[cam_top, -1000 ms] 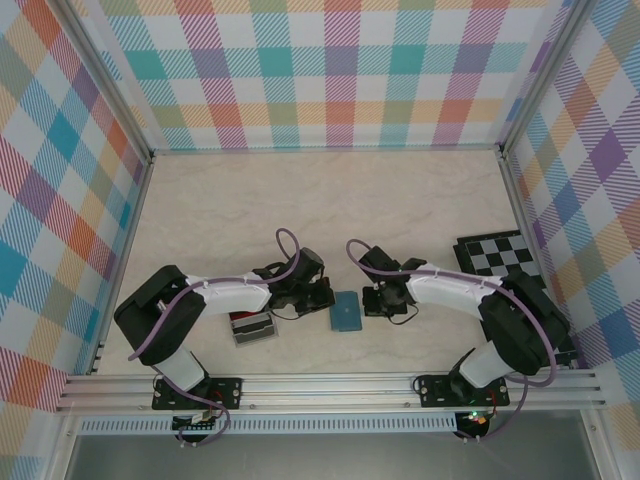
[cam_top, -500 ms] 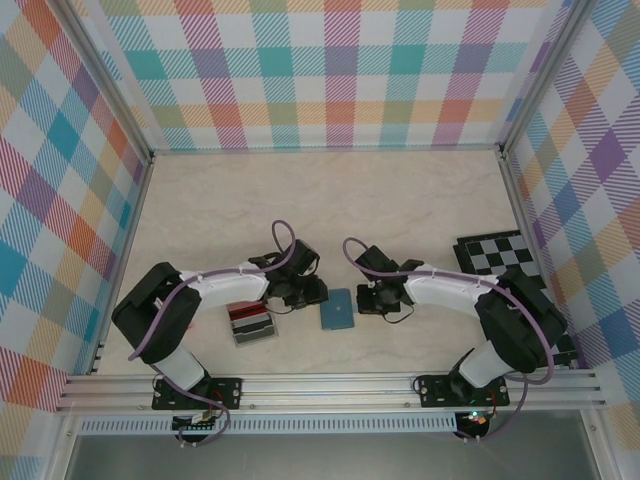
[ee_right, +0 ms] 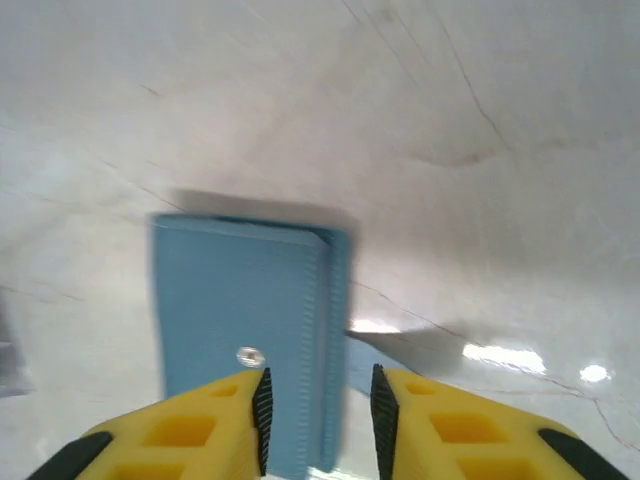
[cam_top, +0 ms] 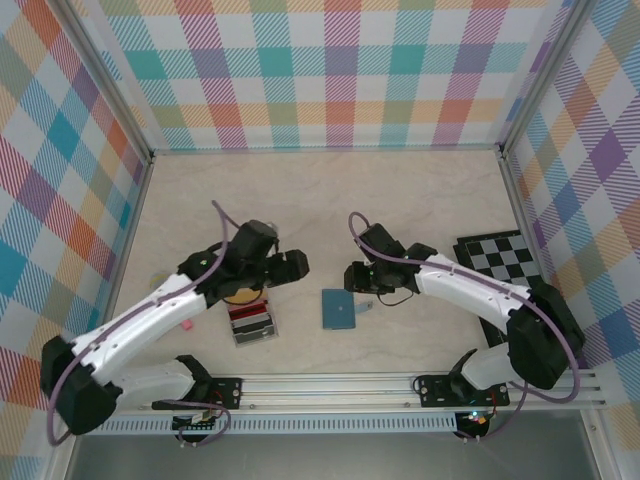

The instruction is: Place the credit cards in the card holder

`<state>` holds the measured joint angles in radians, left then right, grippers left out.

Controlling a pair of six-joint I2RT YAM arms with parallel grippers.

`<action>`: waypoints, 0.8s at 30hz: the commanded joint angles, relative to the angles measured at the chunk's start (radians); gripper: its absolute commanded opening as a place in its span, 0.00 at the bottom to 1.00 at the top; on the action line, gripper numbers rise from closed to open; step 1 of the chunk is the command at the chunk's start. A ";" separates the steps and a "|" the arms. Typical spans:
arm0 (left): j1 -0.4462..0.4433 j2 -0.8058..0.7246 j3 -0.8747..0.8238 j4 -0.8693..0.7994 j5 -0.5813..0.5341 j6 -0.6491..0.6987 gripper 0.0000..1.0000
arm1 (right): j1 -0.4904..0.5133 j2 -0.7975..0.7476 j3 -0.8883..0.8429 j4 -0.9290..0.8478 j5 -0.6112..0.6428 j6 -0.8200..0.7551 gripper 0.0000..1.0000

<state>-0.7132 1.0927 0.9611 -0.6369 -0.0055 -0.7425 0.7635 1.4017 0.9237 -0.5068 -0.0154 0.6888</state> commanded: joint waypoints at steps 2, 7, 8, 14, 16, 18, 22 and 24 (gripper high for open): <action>0.081 -0.121 -0.069 -0.157 -0.118 -0.023 0.88 | 0.004 0.009 0.019 0.066 -0.183 -0.043 0.45; 0.216 -0.230 -0.138 -0.238 -0.096 -0.088 1.00 | 0.008 0.102 0.093 0.076 -0.281 -0.119 0.60; 0.238 -0.255 -0.147 -0.270 -0.106 -0.100 1.00 | 0.009 0.120 0.104 0.083 -0.304 -0.128 0.62; 0.355 -0.422 -0.348 -0.177 0.063 -0.210 1.00 | 0.048 0.233 0.163 0.167 -0.441 -0.135 0.70; 0.373 -0.450 -0.396 -0.165 0.075 -0.231 1.00 | 0.059 0.269 0.182 0.181 -0.457 -0.129 0.71; 0.392 -0.466 -0.444 -0.105 0.121 -0.252 1.00 | 0.069 0.302 0.200 0.186 -0.470 -0.126 0.72; 0.399 -0.467 -0.507 0.012 0.178 -0.289 1.00 | 0.074 0.341 0.196 0.222 -0.478 -0.096 0.72; 0.401 -0.470 -0.534 0.060 0.200 -0.307 1.00 | 0.074 0.362 0.189 0.266 -0.513 -0.064 0.71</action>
<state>-0.3275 0.6373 0.4526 -0.6949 0.1265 -1.0016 0.8371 1.7432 1.1004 -0.3141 -0.4629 0.5926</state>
